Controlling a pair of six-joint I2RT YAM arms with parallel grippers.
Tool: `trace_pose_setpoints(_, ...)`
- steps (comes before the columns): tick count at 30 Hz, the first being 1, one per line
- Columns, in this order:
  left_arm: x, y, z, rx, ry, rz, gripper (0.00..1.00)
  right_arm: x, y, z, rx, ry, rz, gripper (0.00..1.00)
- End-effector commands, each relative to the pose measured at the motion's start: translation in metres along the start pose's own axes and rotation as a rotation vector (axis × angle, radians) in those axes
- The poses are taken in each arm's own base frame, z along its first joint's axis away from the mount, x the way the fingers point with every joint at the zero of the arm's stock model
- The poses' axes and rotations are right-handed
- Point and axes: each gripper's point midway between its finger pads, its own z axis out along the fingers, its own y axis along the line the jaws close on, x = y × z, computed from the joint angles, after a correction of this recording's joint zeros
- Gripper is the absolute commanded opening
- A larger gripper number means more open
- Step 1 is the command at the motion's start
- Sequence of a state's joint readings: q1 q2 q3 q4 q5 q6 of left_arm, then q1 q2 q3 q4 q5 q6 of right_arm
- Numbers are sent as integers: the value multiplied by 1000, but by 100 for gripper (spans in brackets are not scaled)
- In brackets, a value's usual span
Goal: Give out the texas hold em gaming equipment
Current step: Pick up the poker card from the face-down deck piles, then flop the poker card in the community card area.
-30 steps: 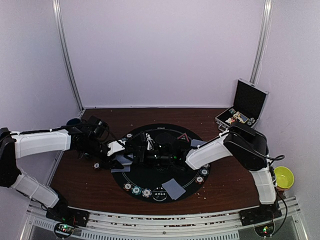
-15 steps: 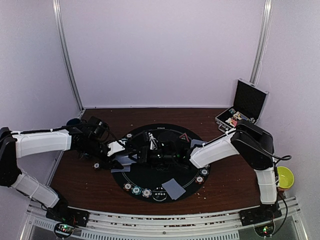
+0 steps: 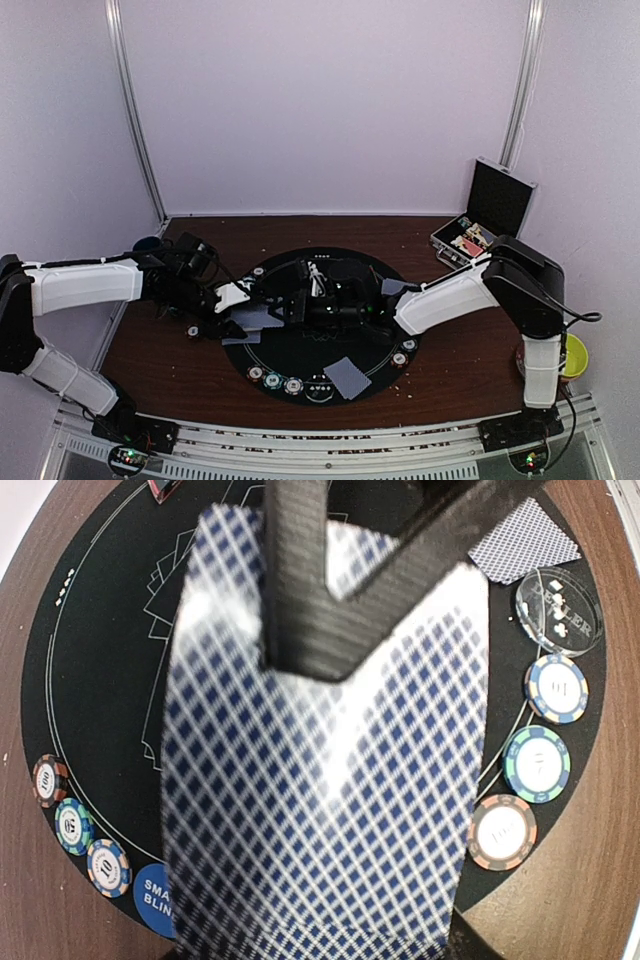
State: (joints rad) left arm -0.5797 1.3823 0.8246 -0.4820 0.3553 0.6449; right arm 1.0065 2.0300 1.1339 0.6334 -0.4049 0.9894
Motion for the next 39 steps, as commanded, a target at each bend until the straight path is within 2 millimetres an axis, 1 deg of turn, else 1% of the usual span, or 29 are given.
trace_pose_setpoints(1,-3,0,2,6,-20,12,53,-12,8,-14,-5,-30,-10,0)
trace_pose_setpoints(4,-3,0,2,4,-19,10,53,-19,14,-23,6,-47,-31,0)
trace_pose_setpoints(7,-4,0,0,2,-24,12,53,-32,15,-35,64,-82,-102,0)
trace_pose_setpoints(12,-3,2,-1,-12,-23,11,53,-69,8,-66,320,-180,-324,0)
trace_pose_setpoints(16,1,8,-2,-29,-13,-2,53,-97,-3,-88,555,-220,-505,0)
trace_pose_setpoints(18,4,11,-4,-39,-10,-9,53,-110,-8,-96,665,-235,-584,0)
trace_pose_setpoints(20,6,16,-6,-52,-7,-17,53,-119,-16,-99,759,-228,-660,0)
trace_pose_setpoints(23,13,23,-10,-68,3,-39,53,-128,-27,-92,855,-203,-751,0)
trace_pose_setpoints(26,21,32,-17,-84,11,-67,53,-131,-35,-76,911,-166,-832,0)
trace_pose_setpoints(28,27,38,-22,-104,18,-83,53,-129,-43,-61,953,-126,-894,0)
trace_pose_setpoints(33,47,46,-31,-137,37,-119,53,-121,-58,-34,1090,-34,-1058,0)
trace_pose_setpoints(35,56,48,-32,-145,50,-133,53,-118,-61,-24,1106,-2,-1101,0)
trace_pose_setpoints(39,75,55,-35,-155,65,-169,53,-109,-60,-4,1105,55,-1192,0)
